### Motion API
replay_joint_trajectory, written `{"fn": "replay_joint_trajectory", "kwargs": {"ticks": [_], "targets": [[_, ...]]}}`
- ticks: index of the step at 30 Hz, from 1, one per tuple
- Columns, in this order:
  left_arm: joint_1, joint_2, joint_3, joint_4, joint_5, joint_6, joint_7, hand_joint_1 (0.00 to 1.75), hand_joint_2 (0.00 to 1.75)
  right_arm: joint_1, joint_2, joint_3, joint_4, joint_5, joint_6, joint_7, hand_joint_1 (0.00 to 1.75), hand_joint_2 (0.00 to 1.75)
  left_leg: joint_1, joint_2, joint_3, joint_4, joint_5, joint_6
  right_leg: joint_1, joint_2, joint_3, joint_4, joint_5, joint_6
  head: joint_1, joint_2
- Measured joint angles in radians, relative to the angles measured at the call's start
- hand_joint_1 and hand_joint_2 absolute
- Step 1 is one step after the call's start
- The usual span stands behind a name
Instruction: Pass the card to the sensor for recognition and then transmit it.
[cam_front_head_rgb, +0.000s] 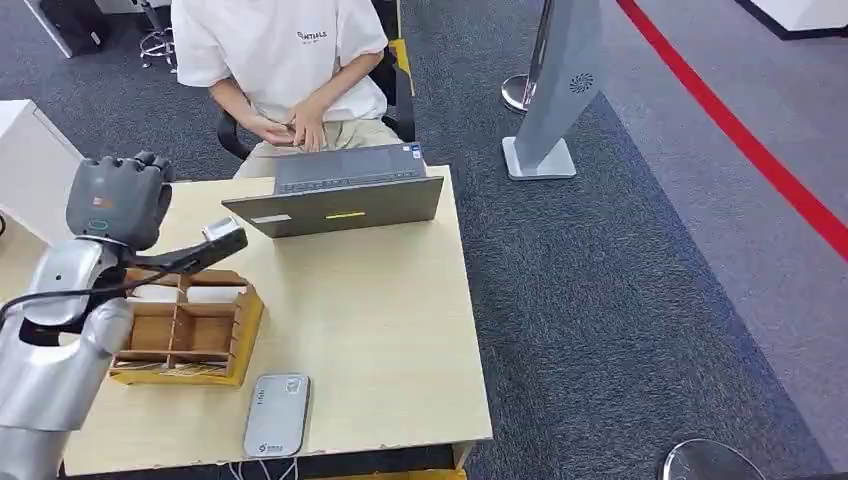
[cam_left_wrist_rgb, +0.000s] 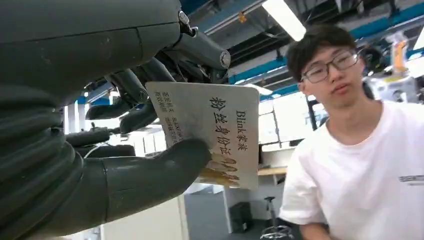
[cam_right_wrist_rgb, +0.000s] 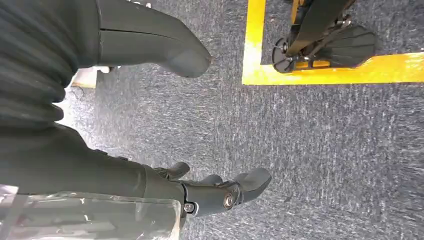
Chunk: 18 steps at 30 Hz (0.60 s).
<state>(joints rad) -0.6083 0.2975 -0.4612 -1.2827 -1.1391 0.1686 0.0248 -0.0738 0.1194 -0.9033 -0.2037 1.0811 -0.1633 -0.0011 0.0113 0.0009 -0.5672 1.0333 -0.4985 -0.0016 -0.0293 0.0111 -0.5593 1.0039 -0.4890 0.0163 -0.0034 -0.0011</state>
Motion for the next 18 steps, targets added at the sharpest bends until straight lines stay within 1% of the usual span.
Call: {"fn": "replay_joint_trajectory", "kwargs": {"ticks": [2, 5, 7, 10, 12, 15, 17, 18], "targets": [[0.050, 0.001, -0.006, -0.060, -0.007, 0.003, 0.002, 1.75, 1.75, 0.001, 0.001, 0.000, 0.000, -0.001, 0.000, 0.000, 0.00, 1.75, 0.000, 0.000, -0.001, 0.000, 0.000, 0.000, 0.000, 0.000, -0.001, 0.000, 0.000, 0.000, 0.000, 0.000], [0.082, 0.003, -0.010, -0.107, -0.005, 0.005, -0.002, 1.75, 1.75, 0.002, 0.002, 0.000, 0.000, -0.001, 0.000, 0.001, 0.00, 1.75, 0.000, 0.000, -0.001, 0.000, 0.000, 0.000, 0.000, -0.001, -0.001, 0.000, 0.000, 0.000, 0.000, 0.000], [0.114, 0.005, -0.011, -0.150, -0.008, 0.024, -0.028, 1.75, 1.75, 0.002, 0.002, 0.000, 0.000, -0.001, -0.002, 0.004, 0.00, 1.75, 0.000, 0.000, -0.001, 0.000, 0.000, 0.000, 0.000, 0.000, 0.000, 0.000, 0.000, 0.000, 0.000, 0.000], [0.209, 0.008, -0.023, -0.242, -0.058, 0.076, -0.045, 1.75, 1.75, 0.007, 0.002, 0.000, 0.000, 0.005, -0.003, 0.011, 0.00, 1.75, 0.000, 0.000, -0.001, 0.000, 0.000, 0.000, 0.000, 0.000, -0.001, 0.000, 0.000, 0.000, -0.001, 0.000], [0.261, 0.013, -0.044, -0.297, -0.082, 0.079, -0.040, 1.75, 1.75, 0.008, 0.002, 0.000, 0.000, 0.005, -0.006, 0.012, 0.00, 1.75, 0.000, 0.000, -0.001, 0.000, 0.000, 0.000, 0.000, 0.000, -0.001, 0.000, 0.000, 0.000, -0.001, 0.000], [0.307, 0.024, -0.069, -0.355, -0.093, 0.083, -0.036, 1.75, 1.75, 0.008, 0.002, -0.001, 0.000, 0.005, -0.014, 0.014, 0.00, 1.75, 0.000, 0.000, -0.001, 0.000, 0.000, 0.000, 0.000, -0.001, -0.001, 0.000, 0.000, 0.000, 0.000, 0.000], [0.332, 0.031, -0.082, -0.386, -0.087, 0.083, -0.038, 1.75, 1.75, 0.008, 0.002, -0.003, 0.000, 0.005, -0.017, 0.014, 0.00, 1.75, 0.000, 0.000, -0.001, 0.000, 0.000, 0.000, 0.000, -0.001, -0.001, 0.000, 0.000, 0.000, -0.001, 0.000], [0.344, 0.036, -0.087, -0.401, -0.070, 0.080, -0.048, 1.75, 1.75, 0.008, 0.002, -0.004, 0.000, 0.003, -0.018, 0.013, 0.00, 1.75, 0.000, 0.000, -0.001, 0.000, 0.000, 0.000, 0.000, -0.001, -0.001, 0.000, 0.000, 0.000, -0.001, 0.000]]}}
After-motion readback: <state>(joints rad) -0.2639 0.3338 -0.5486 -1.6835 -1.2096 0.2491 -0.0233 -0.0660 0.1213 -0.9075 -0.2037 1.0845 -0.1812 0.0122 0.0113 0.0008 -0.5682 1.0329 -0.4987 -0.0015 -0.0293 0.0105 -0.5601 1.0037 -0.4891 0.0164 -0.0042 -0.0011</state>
